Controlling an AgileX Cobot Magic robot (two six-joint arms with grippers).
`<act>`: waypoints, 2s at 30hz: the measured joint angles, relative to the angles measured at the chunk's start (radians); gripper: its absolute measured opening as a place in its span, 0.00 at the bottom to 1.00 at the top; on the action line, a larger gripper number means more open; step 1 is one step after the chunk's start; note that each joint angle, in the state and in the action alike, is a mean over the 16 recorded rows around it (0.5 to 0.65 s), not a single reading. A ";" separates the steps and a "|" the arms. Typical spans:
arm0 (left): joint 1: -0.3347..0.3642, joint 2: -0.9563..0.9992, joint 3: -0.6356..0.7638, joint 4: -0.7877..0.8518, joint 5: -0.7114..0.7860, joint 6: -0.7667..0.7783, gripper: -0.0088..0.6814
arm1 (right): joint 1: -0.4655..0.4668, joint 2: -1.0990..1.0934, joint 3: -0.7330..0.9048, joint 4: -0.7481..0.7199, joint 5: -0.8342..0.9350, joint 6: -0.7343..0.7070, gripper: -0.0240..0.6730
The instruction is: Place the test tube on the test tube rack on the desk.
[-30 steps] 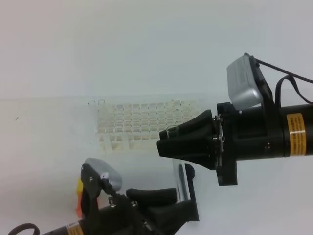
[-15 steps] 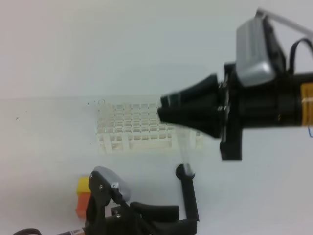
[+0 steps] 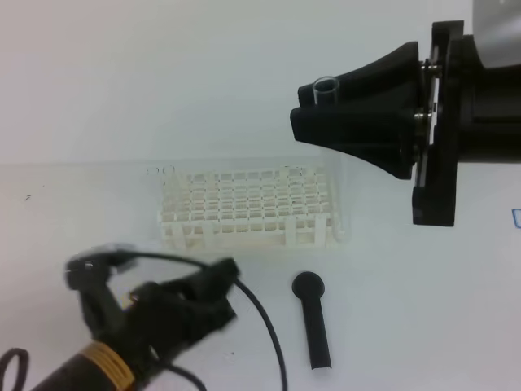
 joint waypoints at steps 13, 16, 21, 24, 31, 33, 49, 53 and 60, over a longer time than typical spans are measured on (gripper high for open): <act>0.001 0.000 0.000 -0.332 -0.162 0.156 0.01 | 0.000 -0.003 0.000 -0.007 -0.032 0.010 0.21; 0.001 -0.001 0.000 -0.328 -0.162 0.183 0.01 | 0.000 -0.003 0.000 -0.008 -0.032 0.010 0.21; 0.001 -0.001 0.000 -0.320 -0.126 0.204 0.01 | 0.000 -0.003 0.000 -0.008 -0.032 0.010 0.21; 0.001 0.000 0.000 -0.317 -0.103 0.207 0.01 | 0.000 -0.003 0.000 -0.008 -0.032 0.010 0.21; 0.001 0.008 0.000 -0.316 -0.068 0.208 0.01 | 0.000 -0.003 0.000 -0.009 -0.032 0.003 0.21; 0.001 0.008 0.000 -0.316 -0.052 0.208 0.01 | 0.000 -0.003 0.000 -0.009 -0.032 0.000 0.21; 0.019 -0.286 0.000 -0.310 0.430 0.208 0.01 | 0.000 -0.003 0.000 -0.011 -0.033 -0.023 0.21; 0.056 -0.413 0.000 -0.305 0.562 0.208 0.01 | 0.000 -0.003 0.000 -0.011 -0.033 -0.024 0.21; 0.187 -0.608 0.000 -0.299 0.690 0.208 0.01 | 0.000 -0.003 0.000 -0.011 -0.033 -0.024 0.21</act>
